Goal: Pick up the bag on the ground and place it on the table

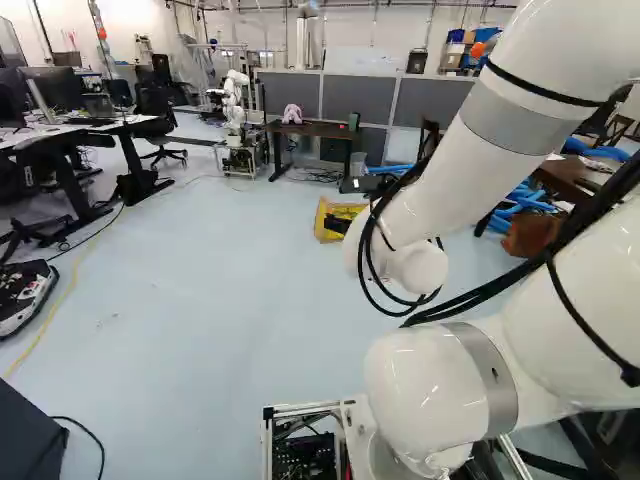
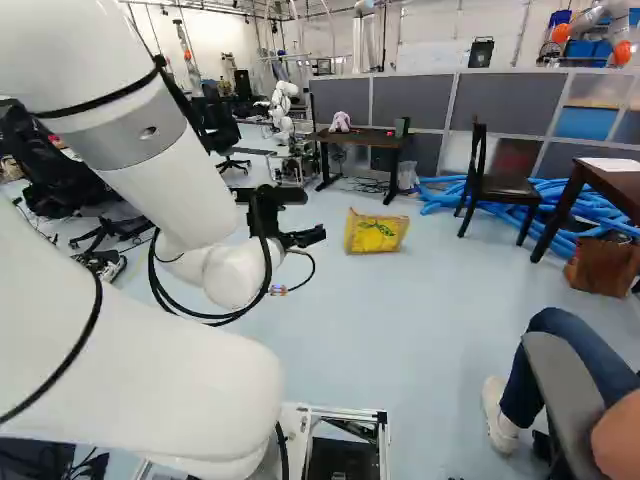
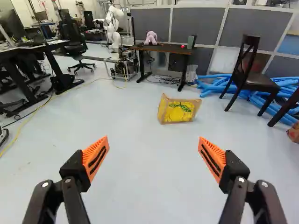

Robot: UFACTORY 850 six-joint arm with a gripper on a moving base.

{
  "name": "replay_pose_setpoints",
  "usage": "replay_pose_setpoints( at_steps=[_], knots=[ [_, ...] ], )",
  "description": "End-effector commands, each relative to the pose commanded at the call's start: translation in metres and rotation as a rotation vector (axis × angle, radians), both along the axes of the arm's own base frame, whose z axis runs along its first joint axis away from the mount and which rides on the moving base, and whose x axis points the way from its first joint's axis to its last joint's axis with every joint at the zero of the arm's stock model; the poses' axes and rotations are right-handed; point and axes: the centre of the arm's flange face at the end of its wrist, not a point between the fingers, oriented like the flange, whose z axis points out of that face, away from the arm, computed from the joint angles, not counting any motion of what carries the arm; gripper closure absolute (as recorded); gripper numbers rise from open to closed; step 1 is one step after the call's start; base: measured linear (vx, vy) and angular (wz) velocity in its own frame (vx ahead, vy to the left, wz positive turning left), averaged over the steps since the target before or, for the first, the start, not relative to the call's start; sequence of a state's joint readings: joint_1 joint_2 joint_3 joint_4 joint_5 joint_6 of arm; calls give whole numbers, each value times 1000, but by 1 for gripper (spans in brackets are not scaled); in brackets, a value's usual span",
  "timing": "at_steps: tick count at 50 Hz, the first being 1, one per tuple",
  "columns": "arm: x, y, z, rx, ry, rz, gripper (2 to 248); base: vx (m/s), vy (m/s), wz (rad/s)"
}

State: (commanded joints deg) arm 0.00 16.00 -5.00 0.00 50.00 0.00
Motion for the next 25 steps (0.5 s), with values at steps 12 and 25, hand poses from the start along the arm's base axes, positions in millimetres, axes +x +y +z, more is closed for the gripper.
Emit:
replay_pose_setpoints(
  at_steps=[12,25],
  knots=[
    [0,0,0,0,0,0,3,125,4,-6],
    [0,0,0,0,0,0,3,163,5,-8]
  ],
)
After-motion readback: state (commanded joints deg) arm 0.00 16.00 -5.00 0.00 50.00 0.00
